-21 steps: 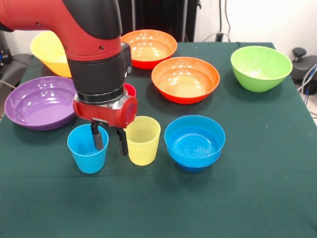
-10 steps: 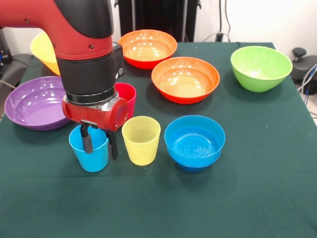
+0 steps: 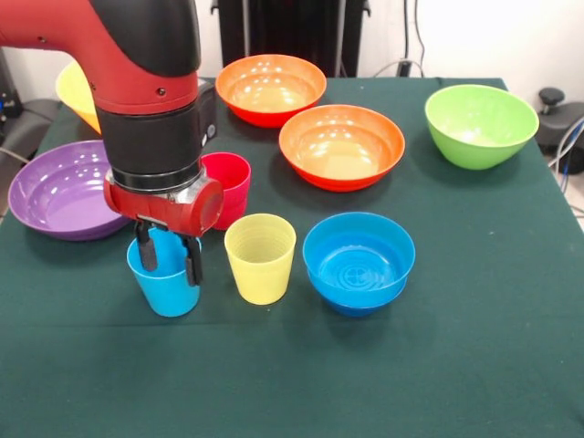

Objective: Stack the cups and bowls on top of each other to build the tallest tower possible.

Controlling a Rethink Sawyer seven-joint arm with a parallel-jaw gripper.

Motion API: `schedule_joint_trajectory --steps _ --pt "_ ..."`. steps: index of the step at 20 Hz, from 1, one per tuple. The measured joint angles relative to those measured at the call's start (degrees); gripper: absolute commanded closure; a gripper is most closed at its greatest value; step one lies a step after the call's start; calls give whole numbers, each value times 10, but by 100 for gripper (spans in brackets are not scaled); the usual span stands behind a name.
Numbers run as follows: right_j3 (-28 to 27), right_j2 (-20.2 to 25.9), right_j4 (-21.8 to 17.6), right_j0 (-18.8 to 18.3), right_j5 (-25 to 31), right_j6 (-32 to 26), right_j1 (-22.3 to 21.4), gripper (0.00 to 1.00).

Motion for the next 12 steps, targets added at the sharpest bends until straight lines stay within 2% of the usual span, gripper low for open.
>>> schedule_joint_trajectory --steps 4,12 --pt "0 -7 -13 1 10 0 5 0" --pt "0 -7 -13 2 11 0 6 0"
